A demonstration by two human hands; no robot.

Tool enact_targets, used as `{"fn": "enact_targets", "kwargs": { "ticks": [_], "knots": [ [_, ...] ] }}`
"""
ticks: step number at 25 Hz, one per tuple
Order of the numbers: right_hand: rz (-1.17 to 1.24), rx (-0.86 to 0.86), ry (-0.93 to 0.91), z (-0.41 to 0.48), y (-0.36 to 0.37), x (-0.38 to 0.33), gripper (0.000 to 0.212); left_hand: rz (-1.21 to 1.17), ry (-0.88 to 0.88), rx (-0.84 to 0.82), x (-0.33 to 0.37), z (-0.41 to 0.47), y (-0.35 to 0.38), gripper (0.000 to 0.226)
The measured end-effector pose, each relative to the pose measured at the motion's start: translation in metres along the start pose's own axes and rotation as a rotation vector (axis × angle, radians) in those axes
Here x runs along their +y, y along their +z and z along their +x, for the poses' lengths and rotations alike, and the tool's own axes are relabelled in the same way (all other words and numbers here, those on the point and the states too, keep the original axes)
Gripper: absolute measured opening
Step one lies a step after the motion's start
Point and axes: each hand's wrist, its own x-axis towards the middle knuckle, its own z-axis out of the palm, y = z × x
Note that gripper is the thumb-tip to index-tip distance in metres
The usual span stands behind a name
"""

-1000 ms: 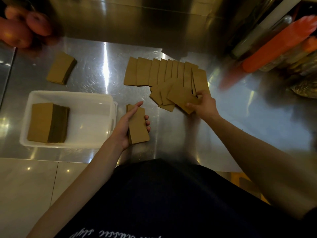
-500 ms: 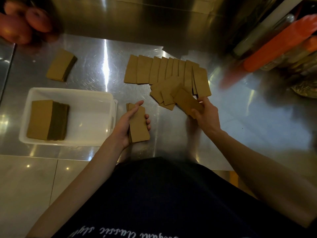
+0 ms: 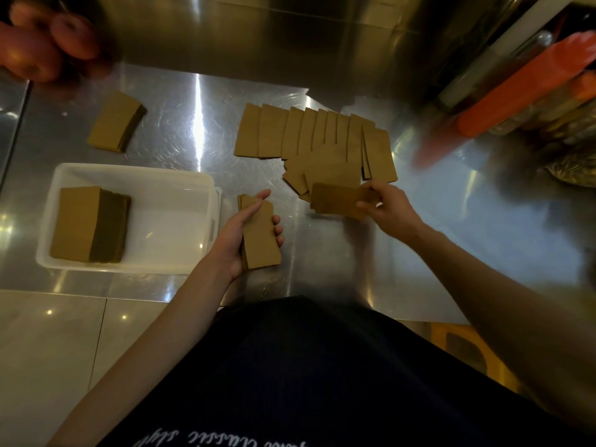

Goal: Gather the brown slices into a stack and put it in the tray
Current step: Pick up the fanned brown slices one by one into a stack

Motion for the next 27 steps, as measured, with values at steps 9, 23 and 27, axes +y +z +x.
{"fn": "enact_targets", "kwargs": {
  "ticks": [9,23,27],
  "knots": [
    [-0.464,-0.134,0.073,0.067,-0.006,-0.021,0.051,-0.029,0.034,0.021,0.003,-0.002,-0.006,0.044],
    [0.107,-0.191,0.058,-0.001,-0.025,-0.03,0.02,0.045,-0.01,0.062,0.001,0.007,0.0,0.044],
    [0.212,-0.4,-0.01,-0.004,-0.048,-0.062,0.02,0.083,-0.054,0.046,0.007,0.011,0.01,0.048]
  ]
}}
